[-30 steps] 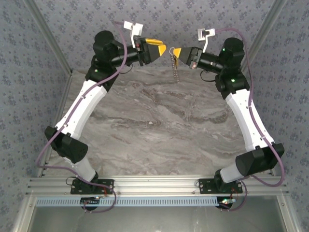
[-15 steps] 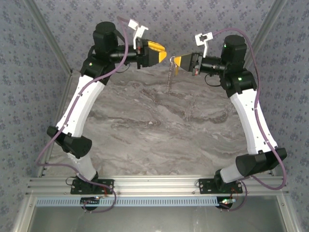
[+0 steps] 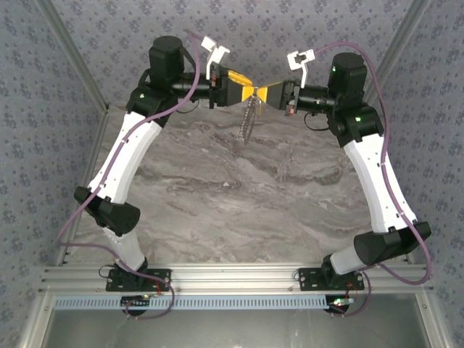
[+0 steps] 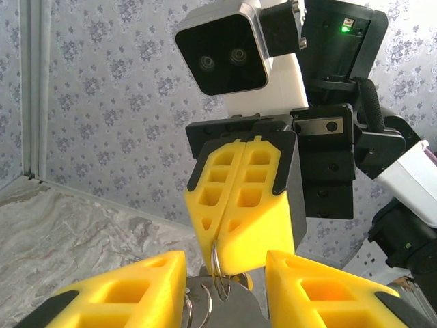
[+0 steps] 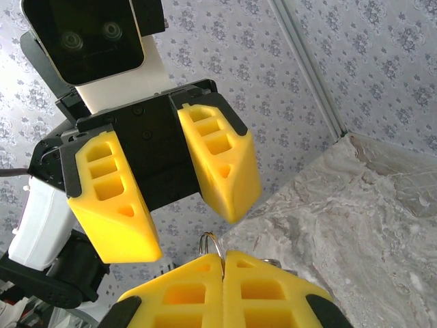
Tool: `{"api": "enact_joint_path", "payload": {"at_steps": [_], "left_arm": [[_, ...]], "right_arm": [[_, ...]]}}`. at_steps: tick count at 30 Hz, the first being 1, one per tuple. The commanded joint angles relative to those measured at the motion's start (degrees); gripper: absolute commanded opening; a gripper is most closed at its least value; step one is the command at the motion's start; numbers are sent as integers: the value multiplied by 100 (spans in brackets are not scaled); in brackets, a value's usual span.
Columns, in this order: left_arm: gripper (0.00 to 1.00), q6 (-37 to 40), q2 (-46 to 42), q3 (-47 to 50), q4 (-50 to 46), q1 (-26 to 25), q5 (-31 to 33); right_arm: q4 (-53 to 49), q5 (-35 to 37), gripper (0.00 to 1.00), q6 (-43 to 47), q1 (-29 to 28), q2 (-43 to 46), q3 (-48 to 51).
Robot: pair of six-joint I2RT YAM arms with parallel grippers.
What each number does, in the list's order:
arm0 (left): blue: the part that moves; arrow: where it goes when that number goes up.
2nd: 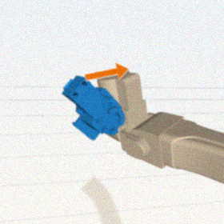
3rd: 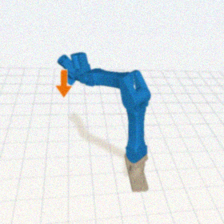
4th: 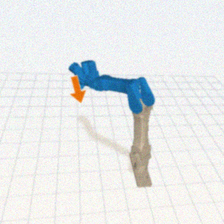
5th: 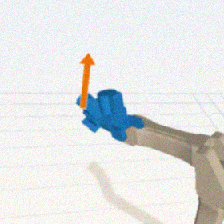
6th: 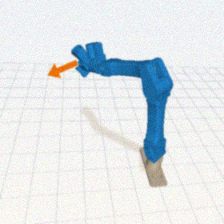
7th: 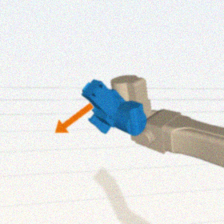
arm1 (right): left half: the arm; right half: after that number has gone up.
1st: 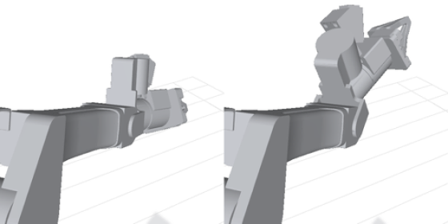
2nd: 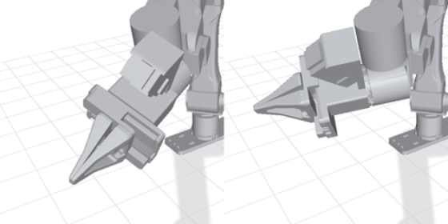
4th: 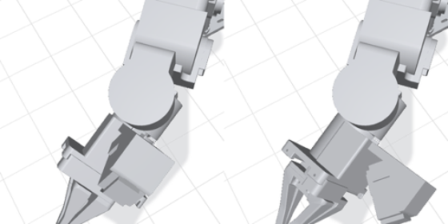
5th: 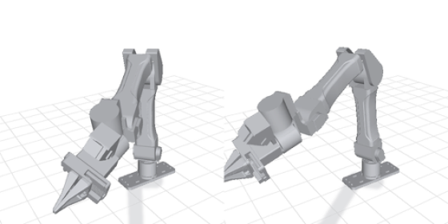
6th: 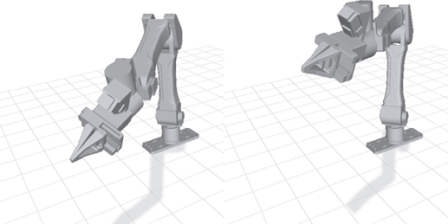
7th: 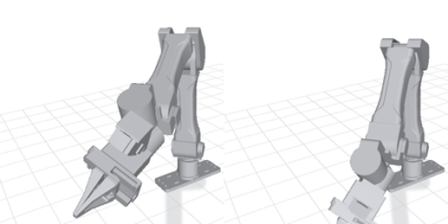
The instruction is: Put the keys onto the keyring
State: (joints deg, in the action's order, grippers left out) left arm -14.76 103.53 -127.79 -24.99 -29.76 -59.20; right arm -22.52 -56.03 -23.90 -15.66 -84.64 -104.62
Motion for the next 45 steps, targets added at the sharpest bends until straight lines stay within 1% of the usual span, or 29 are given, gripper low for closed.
{"api": "enact_joint_path", "payload": {"at_steps": [1,8,12,15,21,24,25,26,28,29,32,34,40,45], "left_arm": [[34,88,71,-210,14,-39,-169],[28,46,123,-228,81,-97,-192],[27,10,150,-241,123,-131,-198],[21,0,159,-255,149,-152,-190],[0,-78,168,-255,262,-160,-178],[0,-149,159,-255,349,-171,-161],[0,-173,151,-255,395,-171,-123],[0,-184,135,-258,414,-171,-70],[0,-214,107,-270,460,-171,35],[0,-221,91,-265,488,-173,64],[0,-322,50,-264,645,-179,109],[0,-383,36,-260,744,-172,123],[0,-505,-8,-255,952,-172,279],[0,-553,-51,-236,1019,-176,356]], "right_arm": [[150,-68,0,18,-32,35,-201],[253,-68,0,-36,-50,38,-191],[311,-75,0,-88,-59,32,-173],[338,-68,0,-101,-74,28,-158],[341,-69,0,-101,-89,26,-133],[324,-64,0,-104,-92,32,-129],[324,-23,9,-114,-66,53,-106],[390,13,22,-158,-22,112,-40],[814,54,37,-454,131,291,239],[1163,71,41,-695,250,390,431],[1932,111,44,-1241,503,649,883],[2122,175,45,-1423,549,746,1046],[2531,259,45,-1708,497,858,1327],[2794,345,51,-1863,323,906,1560]]}}
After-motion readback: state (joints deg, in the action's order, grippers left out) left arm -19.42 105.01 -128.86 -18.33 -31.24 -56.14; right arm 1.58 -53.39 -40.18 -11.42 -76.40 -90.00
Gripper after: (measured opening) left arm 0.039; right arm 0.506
